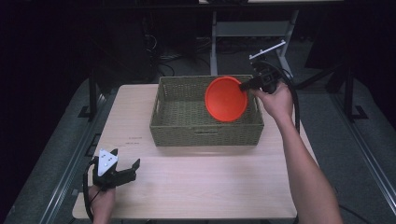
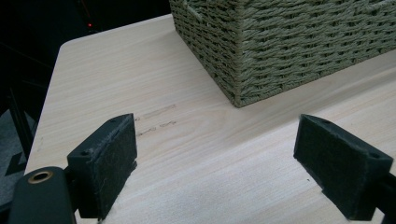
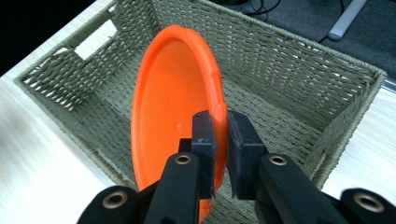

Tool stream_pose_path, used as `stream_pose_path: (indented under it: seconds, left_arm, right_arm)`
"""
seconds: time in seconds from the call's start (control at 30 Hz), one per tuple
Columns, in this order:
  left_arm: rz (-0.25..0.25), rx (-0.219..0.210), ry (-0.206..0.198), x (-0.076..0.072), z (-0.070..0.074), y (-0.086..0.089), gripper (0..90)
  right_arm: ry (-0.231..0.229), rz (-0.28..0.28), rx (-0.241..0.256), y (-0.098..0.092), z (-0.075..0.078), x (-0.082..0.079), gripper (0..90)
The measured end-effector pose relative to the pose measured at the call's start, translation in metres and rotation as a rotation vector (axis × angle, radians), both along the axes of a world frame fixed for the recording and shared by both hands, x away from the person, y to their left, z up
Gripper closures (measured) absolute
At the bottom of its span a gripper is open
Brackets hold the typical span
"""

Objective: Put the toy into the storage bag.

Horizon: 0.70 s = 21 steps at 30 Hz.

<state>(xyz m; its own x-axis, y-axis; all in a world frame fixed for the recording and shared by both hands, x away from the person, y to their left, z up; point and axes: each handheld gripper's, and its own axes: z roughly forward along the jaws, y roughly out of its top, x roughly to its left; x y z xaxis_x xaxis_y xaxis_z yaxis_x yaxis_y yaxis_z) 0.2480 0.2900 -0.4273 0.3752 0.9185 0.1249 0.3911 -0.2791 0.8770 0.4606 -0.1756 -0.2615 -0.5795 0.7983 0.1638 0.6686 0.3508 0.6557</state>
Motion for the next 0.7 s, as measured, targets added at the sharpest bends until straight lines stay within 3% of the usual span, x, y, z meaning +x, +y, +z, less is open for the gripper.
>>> stream_pose_path:
  seconds: [0.23, 0.7]
  left_arm:
    - [0.000, -0.001, -0.006, 0.000, 0.000, 0.001, 12.8]
    - [0.000, -0.003, -0.005, 0.000, 0.000, 0.000, 12.8]
  right_arm:
    - [-0.003, -0.019, 0.014, 0.000, -0.012, 0.007, 82.1]
    - [0.038, -0.041, -0.003, 0.005, -0.033, 0.017, 82.1]
